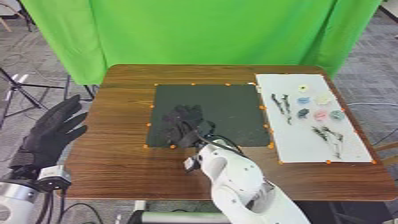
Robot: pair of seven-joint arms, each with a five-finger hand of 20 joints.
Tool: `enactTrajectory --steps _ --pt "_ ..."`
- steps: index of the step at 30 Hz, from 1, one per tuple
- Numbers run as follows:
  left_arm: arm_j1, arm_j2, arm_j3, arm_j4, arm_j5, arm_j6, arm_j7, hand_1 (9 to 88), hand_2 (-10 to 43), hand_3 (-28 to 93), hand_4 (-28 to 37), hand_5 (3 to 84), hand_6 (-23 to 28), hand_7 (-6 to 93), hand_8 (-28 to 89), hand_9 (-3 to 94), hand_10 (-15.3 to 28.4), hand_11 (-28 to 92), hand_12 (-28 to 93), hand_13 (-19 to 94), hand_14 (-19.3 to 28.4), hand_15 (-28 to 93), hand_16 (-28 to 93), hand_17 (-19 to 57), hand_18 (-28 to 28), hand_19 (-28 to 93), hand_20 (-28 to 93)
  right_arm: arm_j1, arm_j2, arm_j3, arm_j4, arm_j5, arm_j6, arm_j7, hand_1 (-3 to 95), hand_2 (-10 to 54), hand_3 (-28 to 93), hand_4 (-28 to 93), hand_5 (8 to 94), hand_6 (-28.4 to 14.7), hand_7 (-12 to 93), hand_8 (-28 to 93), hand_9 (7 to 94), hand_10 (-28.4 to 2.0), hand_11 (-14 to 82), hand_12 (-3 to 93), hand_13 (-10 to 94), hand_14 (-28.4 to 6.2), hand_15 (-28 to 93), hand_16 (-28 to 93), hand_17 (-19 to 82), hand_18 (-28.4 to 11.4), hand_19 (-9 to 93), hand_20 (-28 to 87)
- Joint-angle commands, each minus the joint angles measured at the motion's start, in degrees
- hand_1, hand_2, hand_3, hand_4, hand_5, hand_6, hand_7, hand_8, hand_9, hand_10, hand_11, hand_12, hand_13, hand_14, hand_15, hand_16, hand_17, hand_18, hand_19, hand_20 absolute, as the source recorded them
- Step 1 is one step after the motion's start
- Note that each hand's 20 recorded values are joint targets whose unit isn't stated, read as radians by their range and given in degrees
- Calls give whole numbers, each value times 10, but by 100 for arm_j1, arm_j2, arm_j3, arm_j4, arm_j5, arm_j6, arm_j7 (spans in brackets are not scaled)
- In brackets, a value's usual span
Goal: Arrange flowers
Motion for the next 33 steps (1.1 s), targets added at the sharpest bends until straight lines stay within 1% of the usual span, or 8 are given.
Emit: enactTrajectory --steps 1,10,14,17,20,24,28,33 --pt "52 -33 -23 -24 -15 -6 -29 235 -77 696 -275 187 3 233 -116 168 81 86 237 119 113 167 78 -109 182 340 100 -125 -42 188 -73 15 -1230 -224 112 152 849 -199 527 -19 218 -125 294 -173 208 293 174 -159 544 193 -27 -219 627 501" --pt "59 -51 -45 -16 -15 -28 -45 234 -76 696 -275 187 3 233 -116 168 81 87 236 119 113 168 77 -109 182 341 100 -55 -26 94 185 -192 -1296 -200 95 168 825 -191 522 -29 174 -109 249 -144 50 289 126 -139 281 304 -95 -206 578 443" --pt "75 -51 -30 -30 -18 -12 -28 234 -76 697 -276 187 3 232 -116 168 81 88 236 120 114 170 78 -109 182 341 100 -78 -4 109 163 -240 -1246 -161 92 169 826 -191 513 -32 174 -107 242 -144 43 291 123 -137 257 322 -100 -205 573 435" --pt "73 -78 -40 -34 -16 -36 -31 235 -75 696 -276 188 3 232 -116 168 81 88 236 120 113 170 77 -109 182 341 100 -111 141 184 109 -322 -734 -44 94 165 833 -188 502 -36 188 -101 252 -143 58 295 135 -137 259 330 -94 -204 575 434" --pt "90 -103 -44 -47 -4 -5 2 235 -74 695 -275 188 3 232 -116 168 81 88 235 120 114 170 77 -109 182 340 100 -96 432 448 -23 -330 -319 140 135 116 863 -191 478 -30 263 -118 294 -148 148 289 180 -140 342 285 -69 -208 587 442" --pt "170 -154 -98 -80 1 28 50 235 -74 695 -275 188 3 232 -115 168 81 88 235 120 114 170 76 -110 182 341 101 -26 952 922 52 -227 574 740 213 29 854 -236 430 -31 380 -153 392 -151 353 296 322 -135 591 193 15 -212 638 472" --pt "223 -202 -134 -100 9 30 77 234 -74 695 -274 188 3 233 -116 168 81 88 235 120 114 170 76 -110 182 341 100 -31 1503 1569 216 -346 593 1305 282 -80 823 -281 460 -33 473 -177 481 -141 553 327 458 -122 769 218 110 -205 719 504" --pt "220 -200 -147 -102 15 35 108 234 -76 697 -275 188 3 233 -116 168 81 88 235 120 114 171 76 -110 182 342 100 -453 2252 2250 177 -288 688 1864 417 -95 647 -283 509 -18 556 -206 550 -125 613 368 542 -103 815 270 177 -210 775 519"
